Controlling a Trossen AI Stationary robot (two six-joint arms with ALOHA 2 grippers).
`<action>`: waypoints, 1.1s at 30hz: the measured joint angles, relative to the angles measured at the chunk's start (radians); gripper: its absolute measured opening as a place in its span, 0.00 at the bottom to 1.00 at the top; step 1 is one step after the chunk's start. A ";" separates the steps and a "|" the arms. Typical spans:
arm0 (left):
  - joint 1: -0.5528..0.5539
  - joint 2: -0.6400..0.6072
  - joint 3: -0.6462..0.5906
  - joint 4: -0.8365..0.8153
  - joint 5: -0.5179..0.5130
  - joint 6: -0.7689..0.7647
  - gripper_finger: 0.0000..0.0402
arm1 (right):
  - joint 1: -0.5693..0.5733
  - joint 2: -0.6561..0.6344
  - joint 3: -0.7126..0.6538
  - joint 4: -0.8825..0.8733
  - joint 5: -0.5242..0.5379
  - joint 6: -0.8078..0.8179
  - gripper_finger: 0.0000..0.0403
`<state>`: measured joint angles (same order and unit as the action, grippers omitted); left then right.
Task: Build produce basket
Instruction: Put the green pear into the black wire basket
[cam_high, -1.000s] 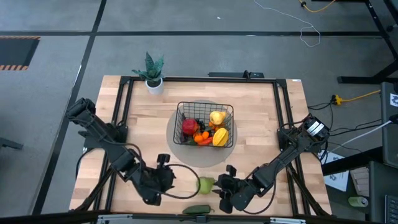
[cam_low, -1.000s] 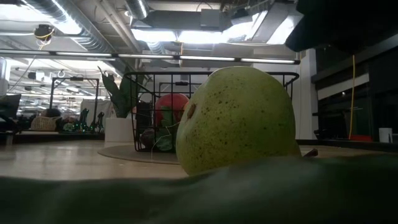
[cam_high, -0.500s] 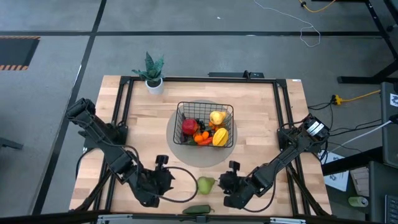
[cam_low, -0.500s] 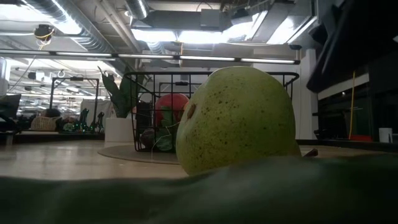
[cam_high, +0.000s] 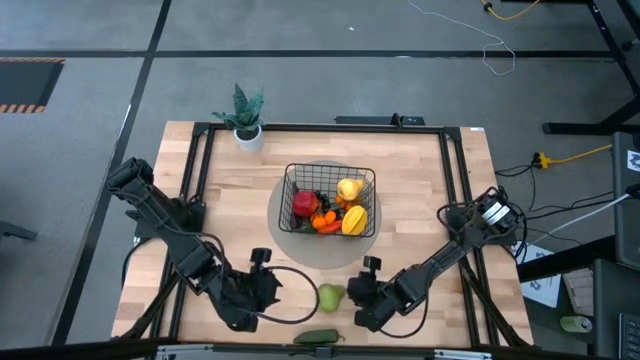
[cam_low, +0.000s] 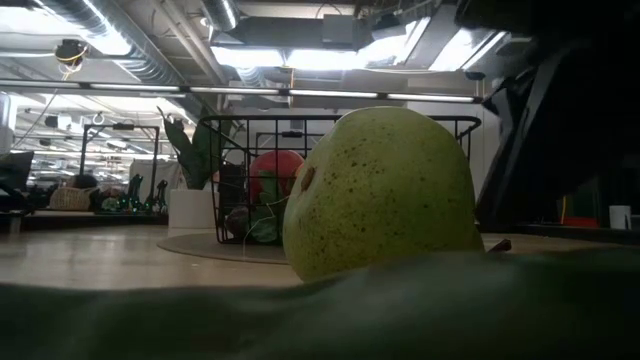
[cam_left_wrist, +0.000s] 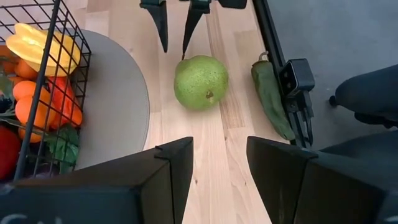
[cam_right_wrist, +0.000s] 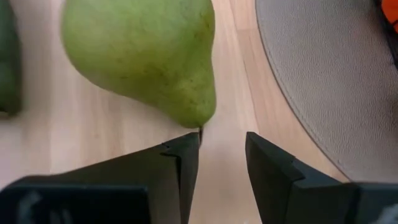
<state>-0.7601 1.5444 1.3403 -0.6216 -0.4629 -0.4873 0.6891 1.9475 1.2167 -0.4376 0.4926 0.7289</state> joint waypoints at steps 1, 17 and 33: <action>0.000 0.000 0.000 0.000 0.000 0.000 0.34 | -0.002 0.004 0.000 0.001 -0.007 -0.004 0.30; 0.001 0.000 0.000 0.000 0.000 0.002 0.34 | -0.006 0.009 0.000 0.032 -0.050 -0.002 0.30; 0.001 0.000 0.000 -0.008 -0.004 0.002 0.34 | -0.012 0.046 0.000 0.051 -0.023 -0.001 0.30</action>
<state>-0.7593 1.5440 1.3403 -0.6300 -0.4666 -0.4858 0.6769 1.9930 1.2167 -0.3863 0.4697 0.7277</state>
